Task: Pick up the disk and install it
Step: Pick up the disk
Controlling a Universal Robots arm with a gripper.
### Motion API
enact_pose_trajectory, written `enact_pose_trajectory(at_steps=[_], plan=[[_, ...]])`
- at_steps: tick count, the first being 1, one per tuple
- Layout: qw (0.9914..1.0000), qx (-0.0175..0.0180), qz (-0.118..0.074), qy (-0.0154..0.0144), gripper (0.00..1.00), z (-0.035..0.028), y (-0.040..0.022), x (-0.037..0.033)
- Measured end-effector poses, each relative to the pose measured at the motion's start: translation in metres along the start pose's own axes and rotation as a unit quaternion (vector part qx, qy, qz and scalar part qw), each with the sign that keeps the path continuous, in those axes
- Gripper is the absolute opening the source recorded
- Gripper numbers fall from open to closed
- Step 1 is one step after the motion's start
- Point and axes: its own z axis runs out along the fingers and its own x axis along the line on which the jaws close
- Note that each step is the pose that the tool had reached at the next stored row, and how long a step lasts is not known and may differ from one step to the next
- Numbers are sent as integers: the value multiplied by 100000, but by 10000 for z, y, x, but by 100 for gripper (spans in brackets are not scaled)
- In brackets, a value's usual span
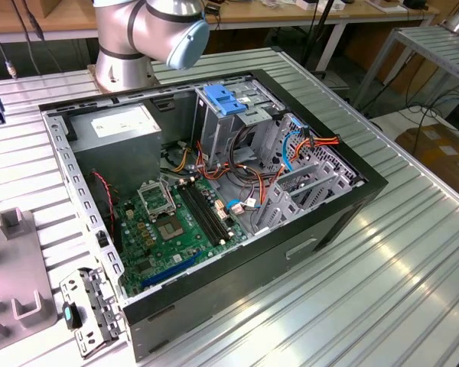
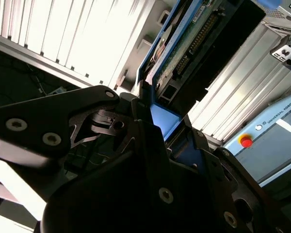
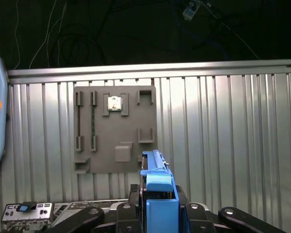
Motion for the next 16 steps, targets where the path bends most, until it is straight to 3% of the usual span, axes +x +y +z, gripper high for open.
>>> enact_pose_trajectory(at_steps=[5, 16], plan=[[100000, -1, 3, 2, 37, -4, -146, -8], [100000, -1, -1, 1, 37, -9, -376, -19]])
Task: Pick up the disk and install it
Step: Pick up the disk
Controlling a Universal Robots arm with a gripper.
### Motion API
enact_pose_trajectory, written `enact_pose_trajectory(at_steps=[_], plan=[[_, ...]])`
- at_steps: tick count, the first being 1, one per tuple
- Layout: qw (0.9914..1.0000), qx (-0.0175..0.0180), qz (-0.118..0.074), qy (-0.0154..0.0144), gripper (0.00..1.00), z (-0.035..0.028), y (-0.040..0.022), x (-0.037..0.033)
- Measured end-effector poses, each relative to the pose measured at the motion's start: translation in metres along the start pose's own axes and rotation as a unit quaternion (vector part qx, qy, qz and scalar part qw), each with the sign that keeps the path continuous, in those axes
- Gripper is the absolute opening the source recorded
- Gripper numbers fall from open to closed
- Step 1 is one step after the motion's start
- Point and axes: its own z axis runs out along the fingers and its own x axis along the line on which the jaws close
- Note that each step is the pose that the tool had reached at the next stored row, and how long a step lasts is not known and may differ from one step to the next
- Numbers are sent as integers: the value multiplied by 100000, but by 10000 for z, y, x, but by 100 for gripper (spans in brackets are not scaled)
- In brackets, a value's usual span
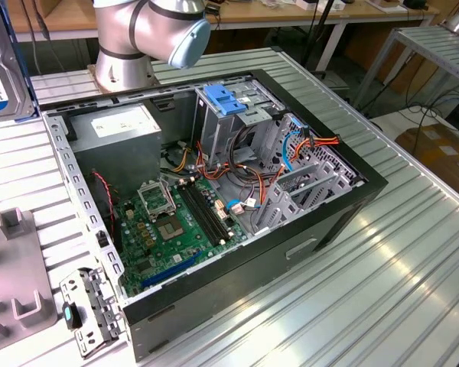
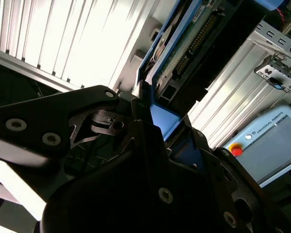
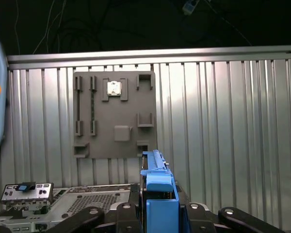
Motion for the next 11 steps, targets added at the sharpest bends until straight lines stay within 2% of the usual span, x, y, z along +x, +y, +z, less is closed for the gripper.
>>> enact_pose_trajectory(at_steps=[2, 9, 11], plan=[[100000, 3, 1, -5, 37, 0, -11, 14], [100000, 1, 3, -2, 37, 4, -29, 203], [100000, 3, 2, -3, 37, 5, -46, 230]])
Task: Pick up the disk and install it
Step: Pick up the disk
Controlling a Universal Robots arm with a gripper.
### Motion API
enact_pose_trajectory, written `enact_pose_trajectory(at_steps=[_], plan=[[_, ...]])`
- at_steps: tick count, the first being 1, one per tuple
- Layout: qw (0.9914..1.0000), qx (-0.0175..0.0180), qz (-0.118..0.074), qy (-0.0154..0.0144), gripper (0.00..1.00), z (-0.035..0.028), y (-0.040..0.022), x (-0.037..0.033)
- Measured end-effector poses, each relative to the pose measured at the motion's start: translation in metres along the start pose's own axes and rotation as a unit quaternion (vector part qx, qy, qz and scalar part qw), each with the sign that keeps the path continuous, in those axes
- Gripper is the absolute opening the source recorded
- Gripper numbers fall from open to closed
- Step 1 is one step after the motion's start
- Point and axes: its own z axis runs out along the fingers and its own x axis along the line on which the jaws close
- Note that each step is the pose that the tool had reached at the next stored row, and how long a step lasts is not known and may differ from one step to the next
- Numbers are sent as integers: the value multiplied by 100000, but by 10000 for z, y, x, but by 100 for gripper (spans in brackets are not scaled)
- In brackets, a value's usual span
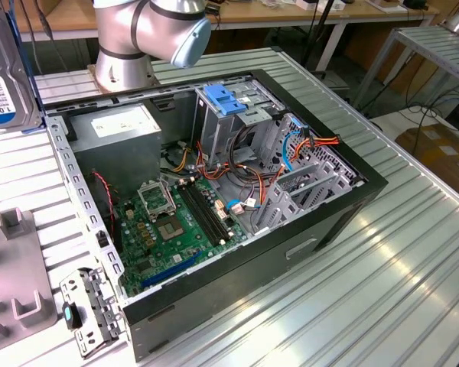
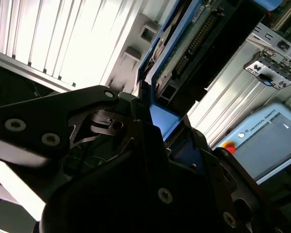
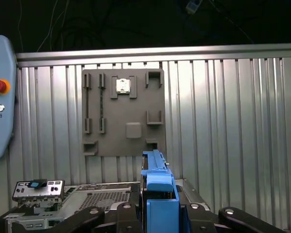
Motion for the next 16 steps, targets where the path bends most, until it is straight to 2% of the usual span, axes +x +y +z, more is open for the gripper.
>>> enact_pose_trajectory(at_steps=[7, 16], plan=[[100000, -13, 1, -1, 37, 1, -169, 6], [100000, -121, 1, 7, 37, -4, -468, -2]])
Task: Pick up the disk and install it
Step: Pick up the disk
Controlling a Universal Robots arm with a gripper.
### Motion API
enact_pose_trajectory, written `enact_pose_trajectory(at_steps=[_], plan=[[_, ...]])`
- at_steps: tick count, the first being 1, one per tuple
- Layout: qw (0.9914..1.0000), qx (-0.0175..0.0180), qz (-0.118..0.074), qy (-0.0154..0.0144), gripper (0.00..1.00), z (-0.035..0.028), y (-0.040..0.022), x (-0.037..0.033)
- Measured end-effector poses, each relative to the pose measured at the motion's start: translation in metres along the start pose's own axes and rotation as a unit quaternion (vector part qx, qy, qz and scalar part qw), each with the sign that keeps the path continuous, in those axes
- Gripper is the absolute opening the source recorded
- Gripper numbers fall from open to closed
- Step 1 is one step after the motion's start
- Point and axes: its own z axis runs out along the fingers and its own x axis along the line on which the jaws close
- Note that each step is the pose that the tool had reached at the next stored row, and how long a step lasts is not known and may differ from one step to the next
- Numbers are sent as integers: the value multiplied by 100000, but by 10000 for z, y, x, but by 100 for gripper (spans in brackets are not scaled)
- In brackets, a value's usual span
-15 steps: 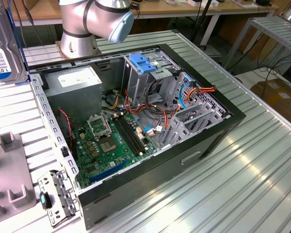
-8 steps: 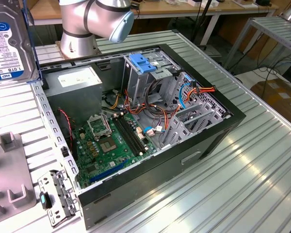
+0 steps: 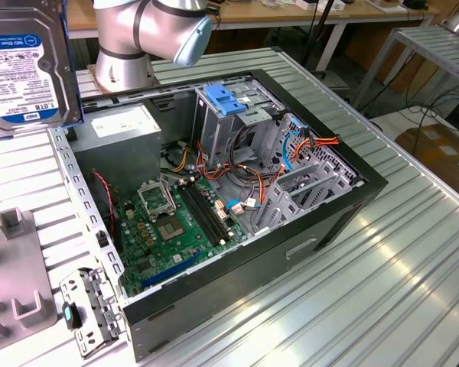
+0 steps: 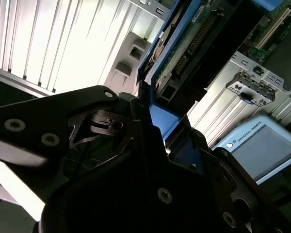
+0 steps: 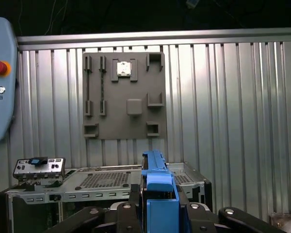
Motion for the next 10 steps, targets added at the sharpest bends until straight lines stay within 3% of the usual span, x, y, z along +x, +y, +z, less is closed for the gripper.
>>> enact_pose_trajectory(at_steps=[7, 8, 10], plan=[[100000, -95, 0, 8, 37, -5, -229, -11], [100000, -114, 0, 3, 37, -6, -287, -14], [100000, -136, 3, 8, 37, -8, -335, -16]])
